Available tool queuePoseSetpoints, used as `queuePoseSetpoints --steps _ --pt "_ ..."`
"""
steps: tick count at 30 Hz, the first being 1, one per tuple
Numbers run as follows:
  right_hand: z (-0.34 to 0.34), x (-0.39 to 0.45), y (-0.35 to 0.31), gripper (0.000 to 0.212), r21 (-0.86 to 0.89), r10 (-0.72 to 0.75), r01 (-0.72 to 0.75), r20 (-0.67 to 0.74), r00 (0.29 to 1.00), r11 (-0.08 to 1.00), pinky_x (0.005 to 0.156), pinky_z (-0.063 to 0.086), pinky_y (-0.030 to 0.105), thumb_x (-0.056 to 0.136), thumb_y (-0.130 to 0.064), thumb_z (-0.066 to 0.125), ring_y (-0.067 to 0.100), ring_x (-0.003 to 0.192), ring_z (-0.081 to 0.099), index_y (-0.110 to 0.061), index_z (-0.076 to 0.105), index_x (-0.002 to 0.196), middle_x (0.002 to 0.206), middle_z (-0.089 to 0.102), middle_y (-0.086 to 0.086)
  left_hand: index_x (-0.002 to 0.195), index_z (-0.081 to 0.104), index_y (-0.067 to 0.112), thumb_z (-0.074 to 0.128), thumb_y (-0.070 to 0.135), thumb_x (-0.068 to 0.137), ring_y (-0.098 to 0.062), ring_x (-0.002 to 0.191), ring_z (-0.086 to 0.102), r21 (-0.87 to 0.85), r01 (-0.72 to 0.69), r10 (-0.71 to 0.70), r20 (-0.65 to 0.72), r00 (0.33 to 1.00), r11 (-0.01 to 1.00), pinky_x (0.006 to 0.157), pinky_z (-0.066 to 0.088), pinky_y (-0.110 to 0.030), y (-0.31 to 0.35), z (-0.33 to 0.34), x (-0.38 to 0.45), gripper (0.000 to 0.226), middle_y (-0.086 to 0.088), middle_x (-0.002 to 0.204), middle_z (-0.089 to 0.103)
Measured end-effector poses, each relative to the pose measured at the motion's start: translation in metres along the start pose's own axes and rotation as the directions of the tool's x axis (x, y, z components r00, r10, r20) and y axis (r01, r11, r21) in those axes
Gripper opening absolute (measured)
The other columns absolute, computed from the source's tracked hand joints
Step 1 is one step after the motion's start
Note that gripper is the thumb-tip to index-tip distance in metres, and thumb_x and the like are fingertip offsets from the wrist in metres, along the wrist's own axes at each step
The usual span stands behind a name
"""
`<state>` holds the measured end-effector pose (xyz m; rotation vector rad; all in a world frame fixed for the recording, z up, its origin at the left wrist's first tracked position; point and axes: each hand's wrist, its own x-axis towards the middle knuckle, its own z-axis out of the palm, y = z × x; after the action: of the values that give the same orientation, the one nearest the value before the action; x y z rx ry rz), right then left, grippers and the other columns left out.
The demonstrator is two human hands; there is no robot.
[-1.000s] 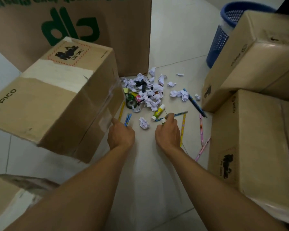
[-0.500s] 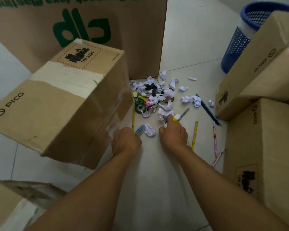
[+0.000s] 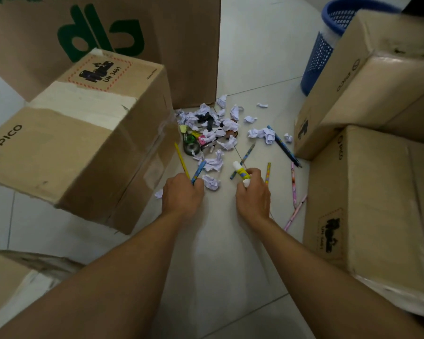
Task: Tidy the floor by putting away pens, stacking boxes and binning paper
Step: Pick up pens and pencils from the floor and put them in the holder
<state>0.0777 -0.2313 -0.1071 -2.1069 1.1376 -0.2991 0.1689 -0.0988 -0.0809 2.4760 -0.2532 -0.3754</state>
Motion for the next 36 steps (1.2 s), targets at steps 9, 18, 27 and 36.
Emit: queuePoseSetpoints --steps 9,18,27,36 --pt "-0.005 0.055 -0.024 0.041 0.044 0.249 -0.246 -0.055 0.967 0.968 0.08 0.047 0.038 0.09 -0.042 0.074 0.035 0.108 0.063 -0.009 0.062 0.111 0.113 0.068 0.013 0.08 0.057 0.003 0.054 0.024 0.091 -0.027 0.066 0.053 -0.077 -0.142 0.145 0.041 0.989 0.987 0.065 0.048 -0.049 0.004 0.007 0.0 0.024 -0.011 0.071 0.058" --pt "0.012 0.034 -0.036 0.034 -0.076 0.241 -0.234 0.102 0.965 0.969 0.083 0.05 0.036 0.096 -0.03 0.061 0.036 0.113 0.064 -0.005 0.067 0.117 0.123 0.068 0.017 0.091 0.066 0.01 0.058 0.028 0.097 -0.03 0.079 0.06 -0.056 -0.19 0.19 -0.012 0.982 0.98 0.065 0.044 -0.038 -0.004 0.008 0.003 0.021 -0.002 0.073 0.056" --pt "-0.029 0.009 -0.007 0.026 0.093 0.315 -0.305 -0.13 0.94 0.948 0.078 0.044 0.035 0.092 -0.026 0.058 0.037 0.104 0.063 -0.006 0.061 0.109 0.113 0.068 0.017 0.082 0.065 0.007 0.058 0.029 0.097 -0.026 0.07 0.054 -0.171 -0.169 0.181 0.058 0.982 0.971 0.062 0.036 -0.032 0.015 0.005 -0.004 0.028 -0.001 0.065 0.054" --pt "-0.035 -0.017 0.018 0.036 -0.252 0.257 -0.232 0.073 0.964 0.94 0.086 0.051 0.037 0.091 -0.032 0.065 0.037 0.113 0.064 -0.007 0.065 0.117 0.123 0.067 0.017 0.073 0.058 0.011 0.06 0.035 0.097 -0.024 0.069 0.049 -0.169 -0.19 0.211 0.116 0.971 0.967 0.062 0.031 -0.03 0.033 0.008 -0.018 0.034 -0.006 0.069 0.055"
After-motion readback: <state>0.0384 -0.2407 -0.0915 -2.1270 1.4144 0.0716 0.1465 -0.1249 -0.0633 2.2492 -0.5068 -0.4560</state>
